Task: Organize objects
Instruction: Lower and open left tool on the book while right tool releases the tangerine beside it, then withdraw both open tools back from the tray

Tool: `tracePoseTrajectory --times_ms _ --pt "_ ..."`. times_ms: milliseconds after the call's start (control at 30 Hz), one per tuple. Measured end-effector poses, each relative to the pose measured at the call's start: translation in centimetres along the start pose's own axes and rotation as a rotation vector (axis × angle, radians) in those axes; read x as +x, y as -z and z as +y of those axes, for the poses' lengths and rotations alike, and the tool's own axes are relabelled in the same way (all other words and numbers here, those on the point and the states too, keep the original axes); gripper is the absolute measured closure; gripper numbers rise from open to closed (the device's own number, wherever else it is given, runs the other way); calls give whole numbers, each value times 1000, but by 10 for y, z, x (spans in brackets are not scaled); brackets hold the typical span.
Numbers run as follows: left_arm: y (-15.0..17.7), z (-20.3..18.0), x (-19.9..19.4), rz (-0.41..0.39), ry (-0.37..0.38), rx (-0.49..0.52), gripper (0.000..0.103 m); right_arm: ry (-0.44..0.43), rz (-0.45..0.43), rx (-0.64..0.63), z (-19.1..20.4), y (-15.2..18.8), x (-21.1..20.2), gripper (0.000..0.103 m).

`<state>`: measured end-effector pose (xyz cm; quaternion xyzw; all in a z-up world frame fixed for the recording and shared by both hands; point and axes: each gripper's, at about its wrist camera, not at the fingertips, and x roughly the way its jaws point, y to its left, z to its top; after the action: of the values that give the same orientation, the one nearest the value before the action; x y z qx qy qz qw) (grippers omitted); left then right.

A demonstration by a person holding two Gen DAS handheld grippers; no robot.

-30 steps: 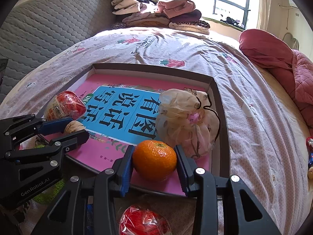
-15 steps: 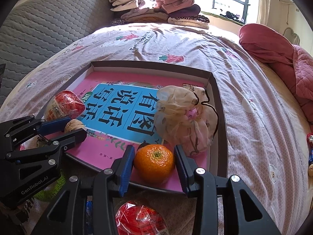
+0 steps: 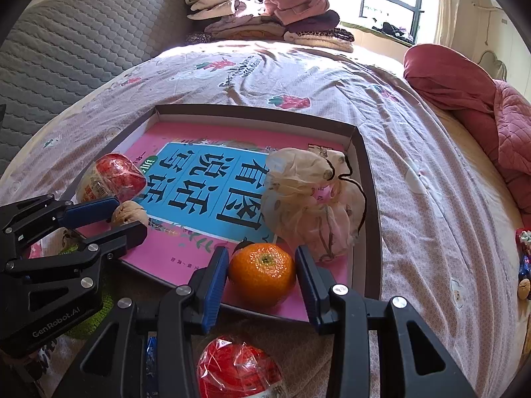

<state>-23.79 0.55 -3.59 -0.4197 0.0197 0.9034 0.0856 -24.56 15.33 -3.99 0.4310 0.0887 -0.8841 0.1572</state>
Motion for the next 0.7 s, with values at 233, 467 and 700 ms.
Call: tracePoseTrajectory --times_ms 233,467,700 --pt "1 -1 -9 -14 -2 -7 51 1 -13 -5 2 -1 -6 62" --pt "1 1 -20 -31 -4 -19 48 -10 -36 -7 4 -3 -16 62" --pt "1 2 -29 -41 -7 -32 45 -16 -53 -10 6 -3 -24 62"
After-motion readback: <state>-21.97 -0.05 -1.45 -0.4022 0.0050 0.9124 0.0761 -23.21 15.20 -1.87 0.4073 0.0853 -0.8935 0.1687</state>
